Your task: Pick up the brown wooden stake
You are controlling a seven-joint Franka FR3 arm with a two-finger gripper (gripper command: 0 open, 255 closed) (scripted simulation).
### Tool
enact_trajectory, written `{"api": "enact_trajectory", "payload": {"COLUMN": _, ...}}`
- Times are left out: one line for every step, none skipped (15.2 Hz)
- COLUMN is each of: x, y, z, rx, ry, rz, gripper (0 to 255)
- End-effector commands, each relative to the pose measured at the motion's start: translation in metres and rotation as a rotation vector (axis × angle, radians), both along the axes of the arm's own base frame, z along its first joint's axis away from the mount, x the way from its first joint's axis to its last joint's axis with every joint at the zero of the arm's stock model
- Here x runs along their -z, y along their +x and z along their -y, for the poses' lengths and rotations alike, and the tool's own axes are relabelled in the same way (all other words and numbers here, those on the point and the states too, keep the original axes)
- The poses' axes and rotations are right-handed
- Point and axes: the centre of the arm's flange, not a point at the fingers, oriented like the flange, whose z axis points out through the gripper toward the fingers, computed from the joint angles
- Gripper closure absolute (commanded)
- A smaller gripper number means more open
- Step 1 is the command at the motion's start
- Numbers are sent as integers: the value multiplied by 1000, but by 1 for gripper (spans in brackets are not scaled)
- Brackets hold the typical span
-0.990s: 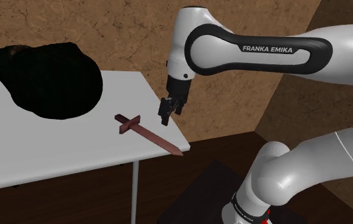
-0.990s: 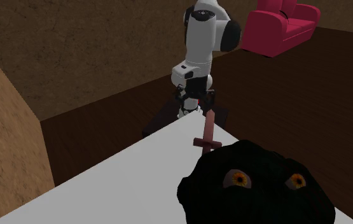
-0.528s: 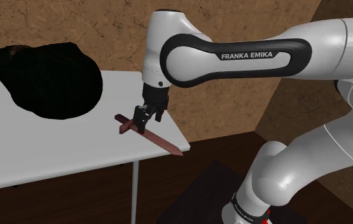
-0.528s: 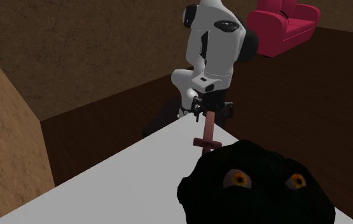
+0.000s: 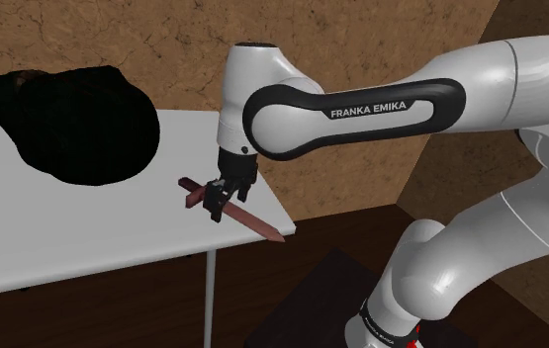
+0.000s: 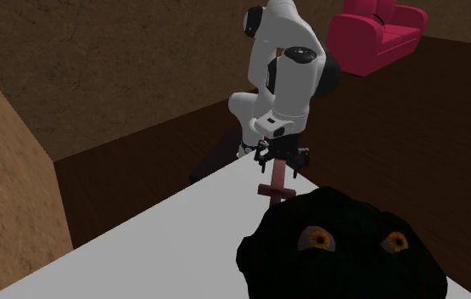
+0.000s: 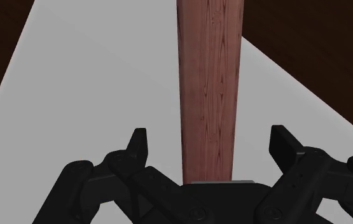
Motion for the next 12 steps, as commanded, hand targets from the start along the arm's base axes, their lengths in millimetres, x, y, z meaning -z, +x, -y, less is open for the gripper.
{"api": "enact_trajectory", "payload": {"x": 2, "y": 0, "z": 0, "rx": 0, "ry": 0, "rz": 0, "gripper": 255}}
{"api": "enact_trajectory", "payload": {"x": 2, "y": 0, "z": -1, "rx": 0, "ry": 0, "rz": 0, "gripper": 255}}
{"api": "enact_trajectory", "payload": {"x": 3, "y": 0, "z": -1, "rx": 0, "ry": 0, "rz": 0, "gripper": 255}}
{"api": "enact_trajectory", "payload": {"x": 2, "y": 0, "z": -1, "rx": 0, "ry": 0, "rz": 0, "gripper": 255}}
{"api": "enact_trajectory", "payload": {"x": 2, "y": 0, "z": 0, "rx": 0, "ry": 0, "rz": 1, "gripper": 255}}
{"api": "enact_trajectory", "payload": {"x": 1, "y": 0, "z": -2, "rx": 0, "ry": 0, "rz": 1, "gripper": 255}}
{"api": "enact_trajectory", "payload": {"x": 1, "y": 0, "z": -1, "rx": 0, "ry": 0, "rz": 1, "gripper": 255}}
{"api": "enact_trajectory", "payload": {"x": 0, "y": 1, "z": -1, "rx": 0, "ry": 0, "rz": 1, "gripper": 255}}
{"api": "enact_trajectory", "payload": {"x": 0, "y": 0, "z": -1, "rx": 0, "ry": 0, "rz": 1, "gripper": 255}}
{"api": "enact_trajectory", "payload": {"x": 2, "y": 0, "z": 0, "rx": 0, "ry": 0, "rz": 0, "gripper": 255}}
{"api": "enact_trajectory", "payload": {"x": -3, "y": 0, "z": 0, "rx": 0, "ry": 0, "rz": 0, "gripper": 255}}
{"api": "enact_trajectory", "payload": {"x": -8, "y": 0, "z": 0, "rx": 0, "ry": 0, "rz": 0, "gripper": 255}}
